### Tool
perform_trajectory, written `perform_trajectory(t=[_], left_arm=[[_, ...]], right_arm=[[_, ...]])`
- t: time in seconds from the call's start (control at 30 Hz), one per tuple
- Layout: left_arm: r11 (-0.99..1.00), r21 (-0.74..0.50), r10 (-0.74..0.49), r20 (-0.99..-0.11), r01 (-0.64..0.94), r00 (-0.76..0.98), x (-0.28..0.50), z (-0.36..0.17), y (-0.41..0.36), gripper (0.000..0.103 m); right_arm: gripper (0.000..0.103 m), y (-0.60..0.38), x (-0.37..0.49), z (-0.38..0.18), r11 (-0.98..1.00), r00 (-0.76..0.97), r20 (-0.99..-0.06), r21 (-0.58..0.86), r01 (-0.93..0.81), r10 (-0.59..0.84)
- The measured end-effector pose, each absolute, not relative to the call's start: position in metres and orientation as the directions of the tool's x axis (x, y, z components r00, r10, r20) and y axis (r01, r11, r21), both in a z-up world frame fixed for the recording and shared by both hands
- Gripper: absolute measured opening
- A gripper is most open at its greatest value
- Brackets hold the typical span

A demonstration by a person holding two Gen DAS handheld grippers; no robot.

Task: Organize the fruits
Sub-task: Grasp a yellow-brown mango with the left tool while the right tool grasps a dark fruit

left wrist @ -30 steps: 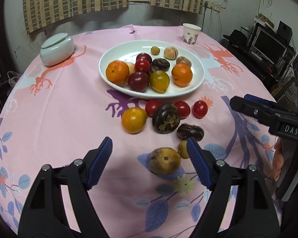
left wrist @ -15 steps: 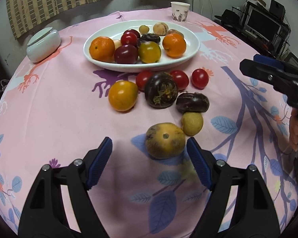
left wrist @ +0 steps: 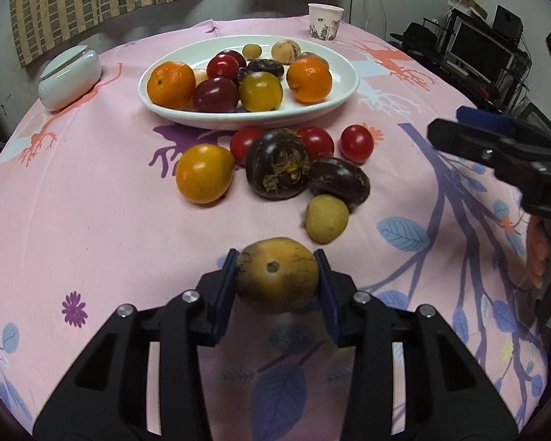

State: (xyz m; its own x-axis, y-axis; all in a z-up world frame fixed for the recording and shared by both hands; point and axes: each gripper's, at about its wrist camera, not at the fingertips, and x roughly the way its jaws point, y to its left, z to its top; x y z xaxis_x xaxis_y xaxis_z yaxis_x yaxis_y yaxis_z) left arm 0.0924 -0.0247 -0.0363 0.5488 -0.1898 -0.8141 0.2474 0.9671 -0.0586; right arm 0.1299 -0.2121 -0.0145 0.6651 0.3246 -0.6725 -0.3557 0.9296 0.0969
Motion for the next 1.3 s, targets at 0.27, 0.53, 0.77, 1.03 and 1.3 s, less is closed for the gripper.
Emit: perform_trajectory(t=[0.27,0.53,0.77,1.03,1.3], left_arm=[[0.973,-0.057,-0.183,-0.788,0.225,0.587,0.082,-0.023,-0.005,0.042],[0.973,-0.129,-0.217,-0.787,0.189,0.578,0.085,-0.026,0.017,0.042],[0.968,-0.158,-0.245,-0.778,0.197,0.578,0.084,-0.024,0.02,0.042],[0.966,-0.155,-0.247,-0.782,0.205,0.572,0.085,-0.026,0.019,0.042],[0.968,-0.155,-0.242,-0.79,0.198,0.563,0.086,-0.029,0.017,0.042]], right_arm=[[0.09,-0.183,0.117,-0.019,0.864,0.574,-0.697,0.131,-0.486,0.429],[0.048,-0.133,0.123,-0.036,0.84,0.503,-0.778,0.057,-0.539,0.375],[0.037,-0.125,0.139,-0.034,0.856,0.502,-0.778,0.086,-0.51,0.378],[0.035,-0.119,0.154,-0.041,0.87,0.493,-0.79,0.1,-0.484,0.365],[0.024,-0.156,0.154,-0.039,0.906,0.488,-0.806,0.134,-0.401,0.336]])
